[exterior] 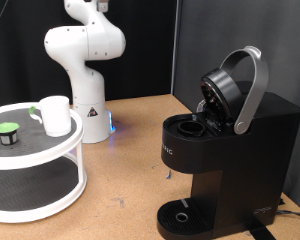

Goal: Make a cup of coffee with the keurig machine

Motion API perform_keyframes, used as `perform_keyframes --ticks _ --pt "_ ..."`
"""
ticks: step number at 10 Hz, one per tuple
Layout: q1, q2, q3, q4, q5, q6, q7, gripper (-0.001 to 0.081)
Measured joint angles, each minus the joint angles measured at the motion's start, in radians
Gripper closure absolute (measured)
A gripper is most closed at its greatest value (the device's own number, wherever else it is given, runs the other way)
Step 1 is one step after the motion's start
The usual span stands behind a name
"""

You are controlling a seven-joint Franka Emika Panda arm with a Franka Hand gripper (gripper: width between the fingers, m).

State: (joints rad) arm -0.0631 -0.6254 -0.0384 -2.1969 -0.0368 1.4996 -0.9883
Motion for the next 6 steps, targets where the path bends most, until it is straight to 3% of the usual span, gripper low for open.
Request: perform_keyframes --ticks 3,6 --pt "-0.018 -0.042 -0.081 -0.004 -0.021 -0.04 -0.112 0.0001" --pt "-0.02 -0.051 -0.093 -0.006 -0.031 -0.064 -0.156 0.0001"
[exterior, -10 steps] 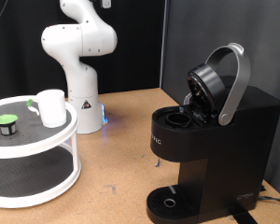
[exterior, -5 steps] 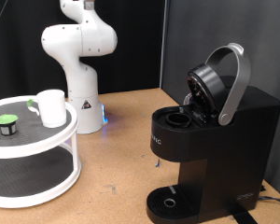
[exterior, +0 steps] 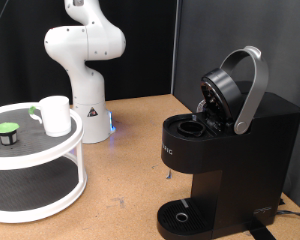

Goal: Make a cup of coffee with the keurig machine

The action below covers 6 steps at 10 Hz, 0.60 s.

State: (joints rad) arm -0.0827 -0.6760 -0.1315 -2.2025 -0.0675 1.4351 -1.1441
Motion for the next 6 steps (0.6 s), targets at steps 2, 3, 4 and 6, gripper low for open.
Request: perform_keyframes --ticks 2,3,4,6 --pt "-0.002 0.001 -0.025 0.0 -0.051 -0.013 -0.074 0.0001" --pt "-0.008 0.001 -0.053 0.0 -0.071 -0.005 -0.11 0.0001" --pt "-0.015 0.001 -0.083 0.002 -0.095 -0.004 -0.148 0.0001" --pt "-0.029 0.001 -0.129 0.006 -0.124 0.01 -0.178 0.0001"
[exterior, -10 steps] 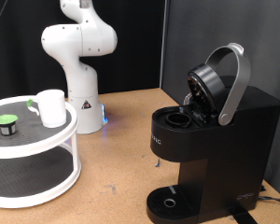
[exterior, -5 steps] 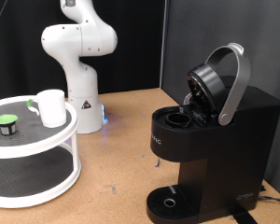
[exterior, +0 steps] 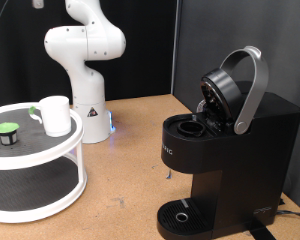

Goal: Make a cup of coffee with the keurig machine

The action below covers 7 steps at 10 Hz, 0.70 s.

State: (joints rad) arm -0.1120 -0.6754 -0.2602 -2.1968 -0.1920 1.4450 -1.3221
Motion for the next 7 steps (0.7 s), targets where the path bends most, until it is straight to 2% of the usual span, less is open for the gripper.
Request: perform_keyframes --ticks 3,7 --pt "-0.026 -0.001 -0.031 0.0 -0.025 0.066 0.002 0.0001" --pt "-0.029 -0.001 -0.06 0.0 -0.021 0.102 -0.002 0.0001"
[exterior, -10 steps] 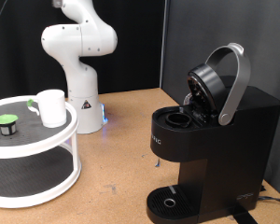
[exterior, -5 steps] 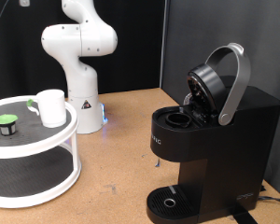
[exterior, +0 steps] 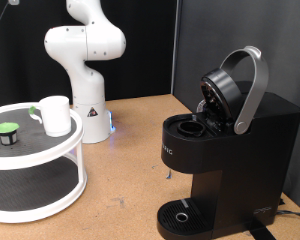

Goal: Make a cup of coffee with the keurig machine

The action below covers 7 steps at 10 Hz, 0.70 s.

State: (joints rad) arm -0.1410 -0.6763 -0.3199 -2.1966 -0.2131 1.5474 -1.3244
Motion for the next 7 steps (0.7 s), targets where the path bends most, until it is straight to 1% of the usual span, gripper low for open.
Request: perform_keyframes --ticks 2,4,5,7 --pt "0.0 0.004 -0.009 0.011 0.001 -0.049 -0.03 0.0001" --pt "0.0 0.004 -0.008 0.003 0.0 -0.027 -0.025 0.0001" --pt "-0.001 0.002 -0.01 -0.007 0.0 -0.003 -0.011 0.0001" --pt "-0.005 -0.016 -0.013 -0.046 0.004 0.057 0.024 0.0001"
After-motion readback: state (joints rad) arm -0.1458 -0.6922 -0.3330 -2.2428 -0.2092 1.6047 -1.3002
